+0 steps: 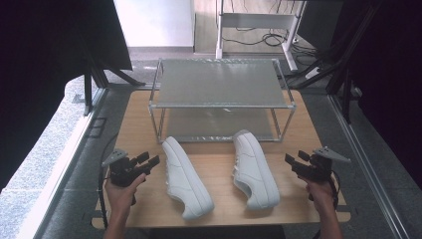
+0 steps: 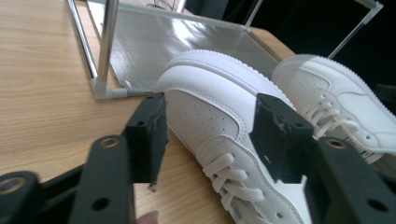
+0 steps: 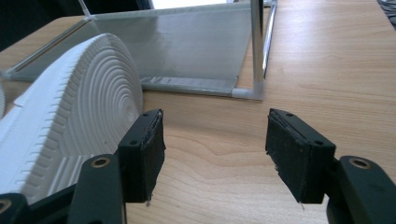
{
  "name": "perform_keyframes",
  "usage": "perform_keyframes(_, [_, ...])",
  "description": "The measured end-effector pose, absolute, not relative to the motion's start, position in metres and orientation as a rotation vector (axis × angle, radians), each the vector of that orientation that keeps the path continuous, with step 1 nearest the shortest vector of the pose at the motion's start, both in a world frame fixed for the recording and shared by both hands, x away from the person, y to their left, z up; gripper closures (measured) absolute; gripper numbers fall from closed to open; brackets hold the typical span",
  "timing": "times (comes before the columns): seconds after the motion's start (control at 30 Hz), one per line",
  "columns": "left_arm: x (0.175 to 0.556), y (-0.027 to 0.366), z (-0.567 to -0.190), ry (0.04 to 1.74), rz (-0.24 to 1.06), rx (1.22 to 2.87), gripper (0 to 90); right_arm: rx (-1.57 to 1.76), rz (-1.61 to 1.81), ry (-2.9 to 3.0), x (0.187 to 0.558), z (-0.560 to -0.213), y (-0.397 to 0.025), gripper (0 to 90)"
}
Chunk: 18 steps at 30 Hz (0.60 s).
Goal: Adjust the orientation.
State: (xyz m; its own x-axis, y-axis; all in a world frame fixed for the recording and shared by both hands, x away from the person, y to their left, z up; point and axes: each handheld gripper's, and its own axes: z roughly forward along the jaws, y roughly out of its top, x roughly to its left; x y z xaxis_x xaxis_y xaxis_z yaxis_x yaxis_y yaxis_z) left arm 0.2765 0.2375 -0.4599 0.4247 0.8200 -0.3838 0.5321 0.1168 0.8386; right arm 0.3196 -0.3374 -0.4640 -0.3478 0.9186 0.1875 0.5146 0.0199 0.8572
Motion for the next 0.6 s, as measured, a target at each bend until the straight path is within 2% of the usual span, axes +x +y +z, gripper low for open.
perform_keyframes(0.07, [0.276,0.238,-0.46,1.234,0.317,1.546,49.3,1.455,1.272,1.878,0.319,-0.464,-0.336,37.8])
perform_keyframes(0.1, [0.274,0.239,-0.459,1.221,0.29,1.542,57.6,1.444,1.262,1.889,0.319,-0.464,-0.334,37.7])
perform_keyframes(0.2, [0.272,0.24,-0.456,1.204,0.26,1.545,65.7,1.444,1.254,1.905,0.319,-0.465,-0.332,37.1])
perform_keyframes(0.4, [0.266,0.24,-0.454,1.199,0.276,1.577,89.0,1.448,1.238,1.928,0.324,-0.469,-0.327,36.3])
perform_keyframes(0.6, [0.253,0.236,-0.451,1.196,0.276,1.644,90.0,1.502,1.231,1.919,0.332,-0.472,-0.323,34.6])
